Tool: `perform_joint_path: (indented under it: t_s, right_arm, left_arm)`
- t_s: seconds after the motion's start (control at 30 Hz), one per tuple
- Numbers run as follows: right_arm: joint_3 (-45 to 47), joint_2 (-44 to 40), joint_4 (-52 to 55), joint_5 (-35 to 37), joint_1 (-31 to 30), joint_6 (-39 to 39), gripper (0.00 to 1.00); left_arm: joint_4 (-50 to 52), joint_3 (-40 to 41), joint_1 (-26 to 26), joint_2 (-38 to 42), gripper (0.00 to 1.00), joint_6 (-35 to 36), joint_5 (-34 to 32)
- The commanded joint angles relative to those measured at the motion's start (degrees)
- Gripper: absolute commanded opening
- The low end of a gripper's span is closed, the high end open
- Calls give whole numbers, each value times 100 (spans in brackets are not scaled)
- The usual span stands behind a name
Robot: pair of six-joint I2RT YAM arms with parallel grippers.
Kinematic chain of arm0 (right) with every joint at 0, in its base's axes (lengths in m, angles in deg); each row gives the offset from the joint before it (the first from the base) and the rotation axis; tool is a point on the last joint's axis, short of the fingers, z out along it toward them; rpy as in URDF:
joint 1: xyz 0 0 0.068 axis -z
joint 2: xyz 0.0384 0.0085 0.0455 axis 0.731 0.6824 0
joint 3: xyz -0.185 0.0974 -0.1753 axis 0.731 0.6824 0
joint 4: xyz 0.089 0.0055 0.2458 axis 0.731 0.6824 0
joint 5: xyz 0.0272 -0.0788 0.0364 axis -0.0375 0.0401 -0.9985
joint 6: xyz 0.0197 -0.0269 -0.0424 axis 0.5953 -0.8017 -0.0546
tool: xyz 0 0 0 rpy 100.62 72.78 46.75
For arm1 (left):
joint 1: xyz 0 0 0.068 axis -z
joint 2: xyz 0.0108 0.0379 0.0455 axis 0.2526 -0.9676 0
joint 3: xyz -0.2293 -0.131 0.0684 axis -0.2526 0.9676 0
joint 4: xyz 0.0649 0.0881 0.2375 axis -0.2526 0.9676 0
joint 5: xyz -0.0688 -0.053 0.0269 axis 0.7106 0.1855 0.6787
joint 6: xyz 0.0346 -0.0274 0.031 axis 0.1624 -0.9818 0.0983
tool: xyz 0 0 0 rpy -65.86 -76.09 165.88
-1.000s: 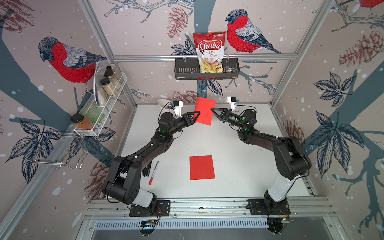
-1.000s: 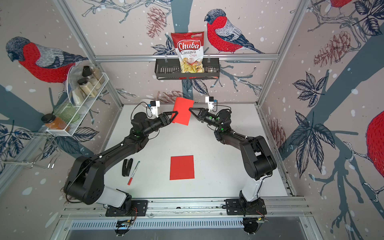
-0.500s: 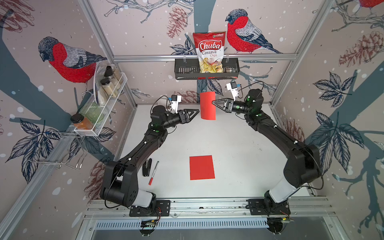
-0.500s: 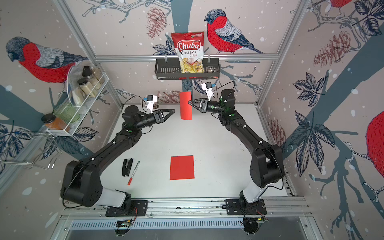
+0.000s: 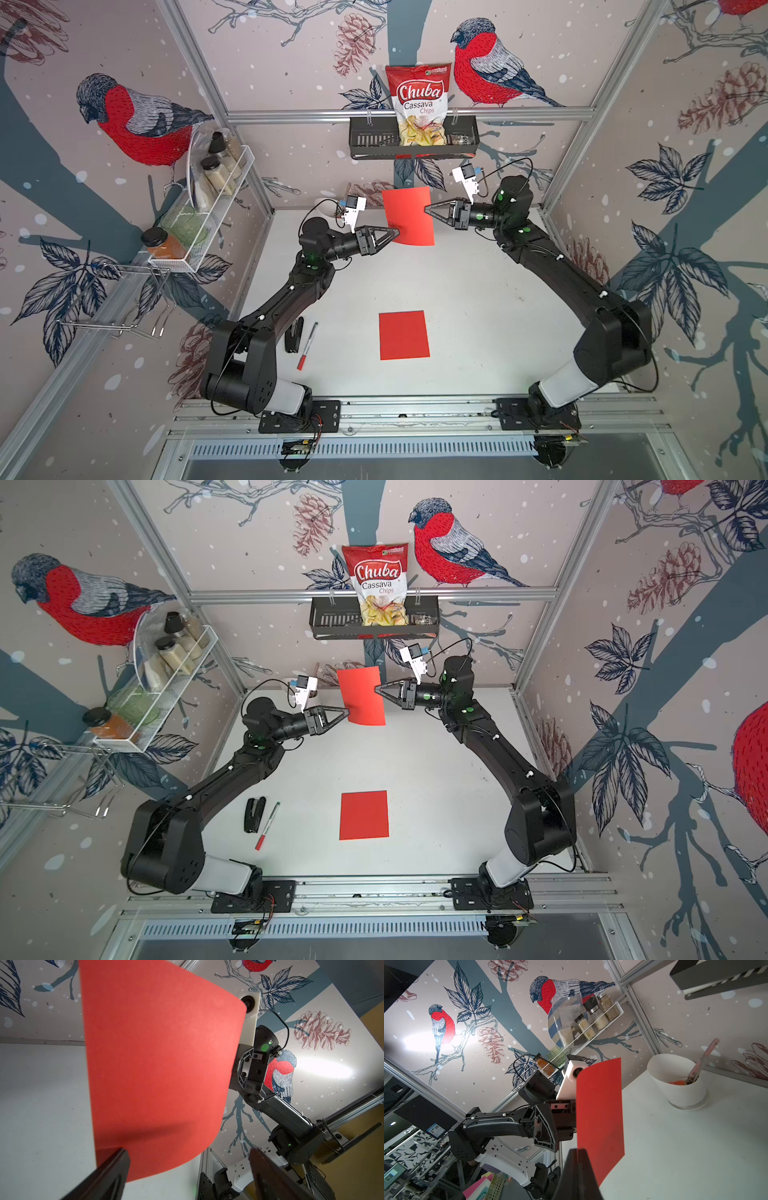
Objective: Fold the square paper along the opposite sides
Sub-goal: Pick up the paper from the center of the board.
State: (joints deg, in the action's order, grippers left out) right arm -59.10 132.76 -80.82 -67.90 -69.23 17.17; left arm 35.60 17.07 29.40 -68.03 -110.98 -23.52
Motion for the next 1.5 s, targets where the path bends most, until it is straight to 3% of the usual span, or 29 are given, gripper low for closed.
perform_joint_path:
  t_s: [0.0, 0.27, 0.8, 1.0, 1.23, 1.47]
  right_arm:
    - [-55, -179, 245, 137, 80, -222, 0]
    - [-152, -331, 391, 210, -60, -273, 0]
    - [-194, -211, 582, 289, -136, -290, 0]
    - [-269, 27, 962, 337, 169, -550, 0]
    - [-406, 222, 1351, 382, 335, -807, 0]
    - [-504, 217, 1632, 374, 361, -1042, 0]
  left_arm:
    - [-305, 36, -65, 64, 93, 6, 161]
    - [902, -239, -124, 70, 94, 957, -82]
    - [116, -532, -123, -218, 95, 456, 118]
    - [244, -480, -126, 15, 87, 584, 186]
    - [500, -482, -125, 25, 67, 743, 230]
    - [807, -532, -132, 30, 62, 952, 195]
